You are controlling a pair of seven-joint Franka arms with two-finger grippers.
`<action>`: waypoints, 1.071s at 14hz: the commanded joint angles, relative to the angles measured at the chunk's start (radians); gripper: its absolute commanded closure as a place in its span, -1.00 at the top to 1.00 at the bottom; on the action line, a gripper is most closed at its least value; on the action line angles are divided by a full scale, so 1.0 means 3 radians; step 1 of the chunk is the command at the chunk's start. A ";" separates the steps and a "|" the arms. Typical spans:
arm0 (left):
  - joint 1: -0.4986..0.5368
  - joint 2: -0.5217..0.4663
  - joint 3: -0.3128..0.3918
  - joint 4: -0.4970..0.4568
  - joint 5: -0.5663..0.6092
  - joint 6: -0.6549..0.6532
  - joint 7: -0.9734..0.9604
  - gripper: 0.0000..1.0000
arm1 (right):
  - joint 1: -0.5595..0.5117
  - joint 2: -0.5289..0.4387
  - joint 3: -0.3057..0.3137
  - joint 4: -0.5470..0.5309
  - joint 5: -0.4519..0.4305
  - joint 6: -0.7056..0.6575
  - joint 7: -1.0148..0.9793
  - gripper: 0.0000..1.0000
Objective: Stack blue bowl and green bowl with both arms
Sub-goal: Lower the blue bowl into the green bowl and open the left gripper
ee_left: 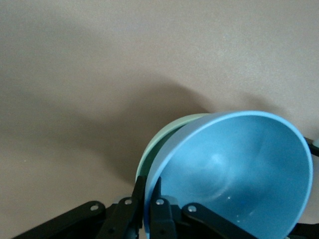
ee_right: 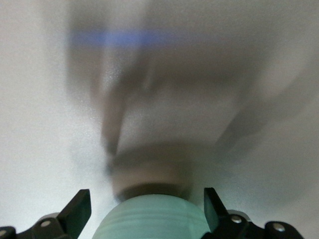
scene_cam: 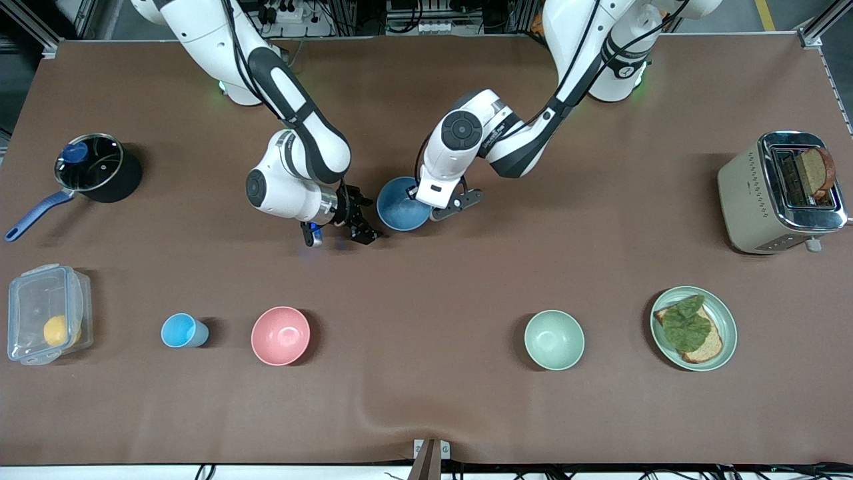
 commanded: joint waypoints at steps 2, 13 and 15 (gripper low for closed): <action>-0.0032 0.0063 0.0008 0.0095 0.0046 0.0035 -0.0096 0.99 | 0.0018 0.0017 0.0004 0.0033 0.0106 0.0031 -0.0081 1.00; 0.0447 -0.0387 0.0202 0.0646 0.0295 -0.0689 -0.0075 1.00 | -0.0125 -0.0080 -0.0067 0.0028 -0.0133 -0.0117 -0.0101 1.00; 0.0723 -0.0382 0.0208 0.0927 0.0521 -0.1017 -0.0050 1.00 | -0.0308 -0.0116 -0.0098 0.0033 -0.0465 -0.0397 -0.0106 1.00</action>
